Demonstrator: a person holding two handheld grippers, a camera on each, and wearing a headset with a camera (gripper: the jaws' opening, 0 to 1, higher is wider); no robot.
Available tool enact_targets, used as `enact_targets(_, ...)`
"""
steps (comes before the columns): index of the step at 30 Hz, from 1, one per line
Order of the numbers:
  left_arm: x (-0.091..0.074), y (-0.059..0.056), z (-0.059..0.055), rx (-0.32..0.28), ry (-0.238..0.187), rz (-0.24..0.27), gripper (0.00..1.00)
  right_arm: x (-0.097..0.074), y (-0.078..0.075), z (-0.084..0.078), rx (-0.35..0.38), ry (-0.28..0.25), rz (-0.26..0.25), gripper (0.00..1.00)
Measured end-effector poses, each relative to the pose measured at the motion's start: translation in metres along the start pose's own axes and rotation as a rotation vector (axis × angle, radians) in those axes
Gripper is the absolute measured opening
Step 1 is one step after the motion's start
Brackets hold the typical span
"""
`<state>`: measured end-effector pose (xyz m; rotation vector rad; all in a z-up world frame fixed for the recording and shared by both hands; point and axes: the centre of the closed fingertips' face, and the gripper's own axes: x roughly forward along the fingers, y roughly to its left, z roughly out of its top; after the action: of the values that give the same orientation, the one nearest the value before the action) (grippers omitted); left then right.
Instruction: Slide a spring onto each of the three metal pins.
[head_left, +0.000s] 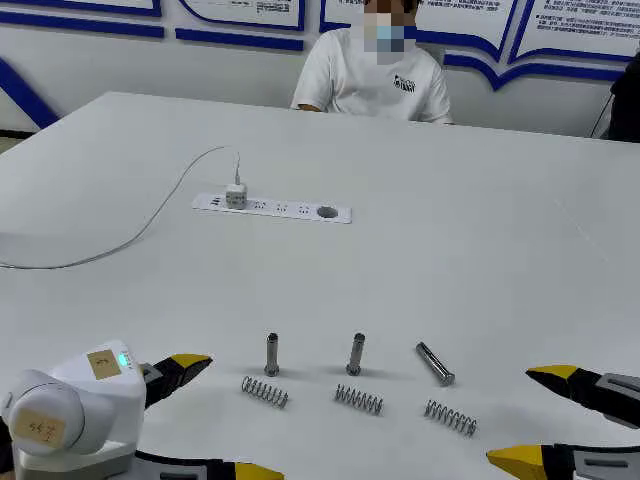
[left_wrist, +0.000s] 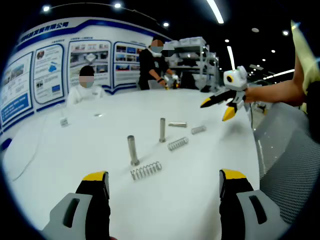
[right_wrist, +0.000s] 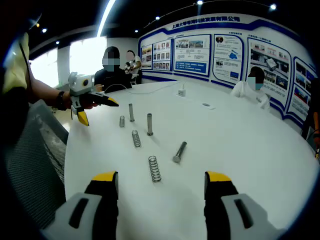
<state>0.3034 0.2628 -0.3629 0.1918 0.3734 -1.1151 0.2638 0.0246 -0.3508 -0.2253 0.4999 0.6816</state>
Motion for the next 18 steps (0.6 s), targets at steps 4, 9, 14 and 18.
enact_targets(4,0.000,0.001,0.001,-0.006,-0.006,0.001,0.92,-0.001,0.000,0.002,0.010,0.001,-0.004,0.70)
enact_targets(9,0.001,0.001,0.001,-0.006,-0.008,-0.004,0.92,0.000,-0.003,0.009,0.012,0.003,-0.025,0.67)
enact_targets(14,0.001,0.000,0.002,-0.006,-0.010,-0.007,0.92,0.003,-0.005,0.014,0.028,0.015,-0.032,0.62)
enact_targets(18,0.002,0.001,0.001,-0.006,-0.006,-0.010,0.92,0.007,-0.008,0.019,0.010,0.041,-0.042,0.59)
